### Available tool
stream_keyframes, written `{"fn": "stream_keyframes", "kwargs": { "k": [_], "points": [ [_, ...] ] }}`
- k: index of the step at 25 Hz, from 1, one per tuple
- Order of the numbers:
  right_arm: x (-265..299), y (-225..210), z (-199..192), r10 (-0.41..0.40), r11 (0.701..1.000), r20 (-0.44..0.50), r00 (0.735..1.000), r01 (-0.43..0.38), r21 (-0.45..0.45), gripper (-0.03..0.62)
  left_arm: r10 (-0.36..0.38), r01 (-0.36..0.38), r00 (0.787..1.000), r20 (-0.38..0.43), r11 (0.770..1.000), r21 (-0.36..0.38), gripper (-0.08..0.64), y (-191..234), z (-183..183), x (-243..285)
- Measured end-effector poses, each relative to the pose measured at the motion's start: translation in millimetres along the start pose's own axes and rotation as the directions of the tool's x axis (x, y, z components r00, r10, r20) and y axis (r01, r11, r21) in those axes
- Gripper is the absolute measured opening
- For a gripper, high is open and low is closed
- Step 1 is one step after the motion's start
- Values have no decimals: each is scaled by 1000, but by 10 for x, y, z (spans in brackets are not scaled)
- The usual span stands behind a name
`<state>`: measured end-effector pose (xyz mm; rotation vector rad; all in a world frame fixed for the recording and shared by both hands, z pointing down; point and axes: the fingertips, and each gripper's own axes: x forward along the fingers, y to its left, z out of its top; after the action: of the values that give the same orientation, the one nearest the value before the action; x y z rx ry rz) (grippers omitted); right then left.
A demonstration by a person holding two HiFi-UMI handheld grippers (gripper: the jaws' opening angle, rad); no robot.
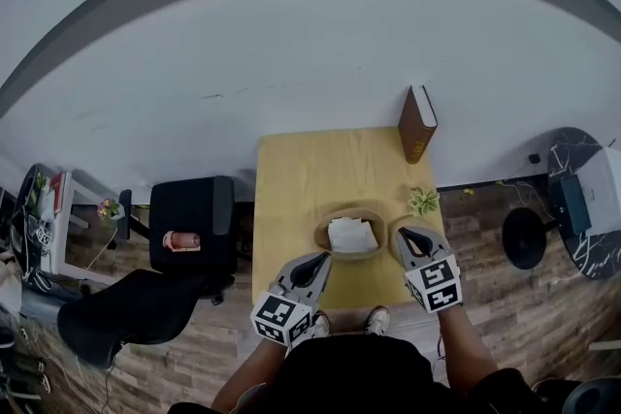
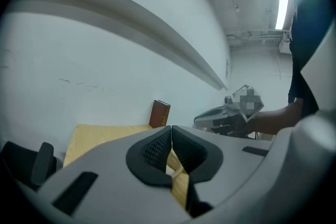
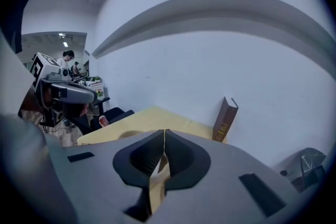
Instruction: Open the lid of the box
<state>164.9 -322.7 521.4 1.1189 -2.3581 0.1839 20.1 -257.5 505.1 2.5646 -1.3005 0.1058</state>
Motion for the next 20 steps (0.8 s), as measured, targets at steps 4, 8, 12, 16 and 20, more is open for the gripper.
{"fn": "stream_keyframes", "kwargs": {
  "k": [4, 8, 12, 16, 20],
  "points": [
    [-175, 13, 266, -36, 999, 93, 995, 35, 11, 18, -3, 2, 1000, 21, 1000, 14, 20, -16, 102, -15],
    [-310, -2, 449, -84, 996, 156, 984, 84, 3, 18, 0, 0, 1000, 27, 1000, 14, 20, -13, 139, -26],
    [-382, 36, 551, -91, 996, 191, 977, 92, 4, 18, -2, 1, 999, 33, 1000, 20, 19, -30, 162, -43],
    [-396, 72, 582, -83, 996, 197, 977, 84, 3, 18, -1, 0, 999, 32, 1000, 25, 20, -29, 168, -66],
    [-393, 88, 593, -78, 997, 198, 977, 80, -3, 18, -3, 2, 999, 33, 1000, 26, 20, -22, 170, -73]
  ]
}}
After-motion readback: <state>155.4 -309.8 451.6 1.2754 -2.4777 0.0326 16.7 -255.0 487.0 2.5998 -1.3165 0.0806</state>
